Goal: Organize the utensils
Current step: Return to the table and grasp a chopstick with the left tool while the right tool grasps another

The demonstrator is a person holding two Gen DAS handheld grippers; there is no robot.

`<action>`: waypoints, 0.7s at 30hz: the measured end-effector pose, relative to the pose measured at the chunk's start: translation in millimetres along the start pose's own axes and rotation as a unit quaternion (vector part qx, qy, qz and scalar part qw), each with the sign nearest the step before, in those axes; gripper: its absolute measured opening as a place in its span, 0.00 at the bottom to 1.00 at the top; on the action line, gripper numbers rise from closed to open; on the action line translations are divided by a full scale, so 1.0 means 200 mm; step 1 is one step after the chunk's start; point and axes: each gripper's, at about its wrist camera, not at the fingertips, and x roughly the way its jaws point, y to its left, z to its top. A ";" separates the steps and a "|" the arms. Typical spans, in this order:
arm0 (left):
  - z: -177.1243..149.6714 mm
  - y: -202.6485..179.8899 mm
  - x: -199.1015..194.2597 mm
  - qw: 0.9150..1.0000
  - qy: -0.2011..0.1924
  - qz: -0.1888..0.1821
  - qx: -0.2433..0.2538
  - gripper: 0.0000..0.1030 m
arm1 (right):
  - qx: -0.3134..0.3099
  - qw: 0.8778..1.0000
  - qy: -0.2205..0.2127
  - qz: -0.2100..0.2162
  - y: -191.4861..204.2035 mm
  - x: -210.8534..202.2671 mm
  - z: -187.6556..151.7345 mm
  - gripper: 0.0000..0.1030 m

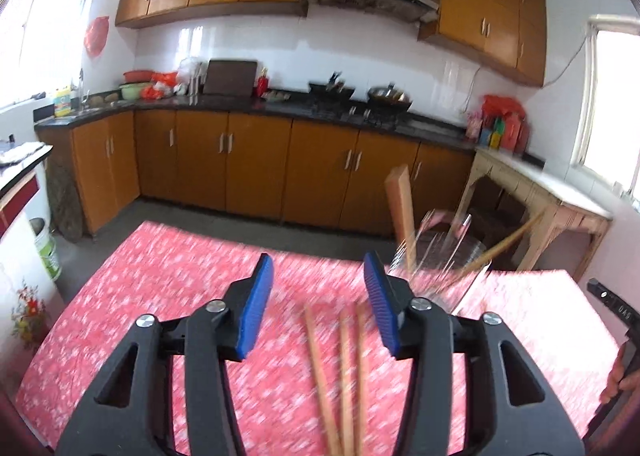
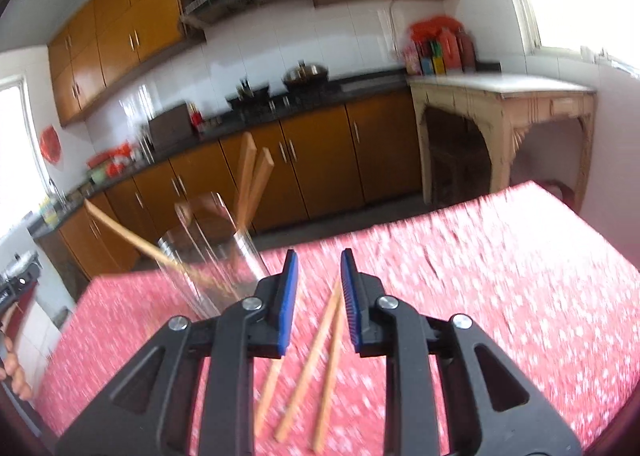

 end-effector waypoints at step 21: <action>-0.55 0.14 0.37 0.987 0.161 0.002 0.021 0.50 | -0.037 0.981 0.187 -0.019 0.01 0.41 -0.59 0.22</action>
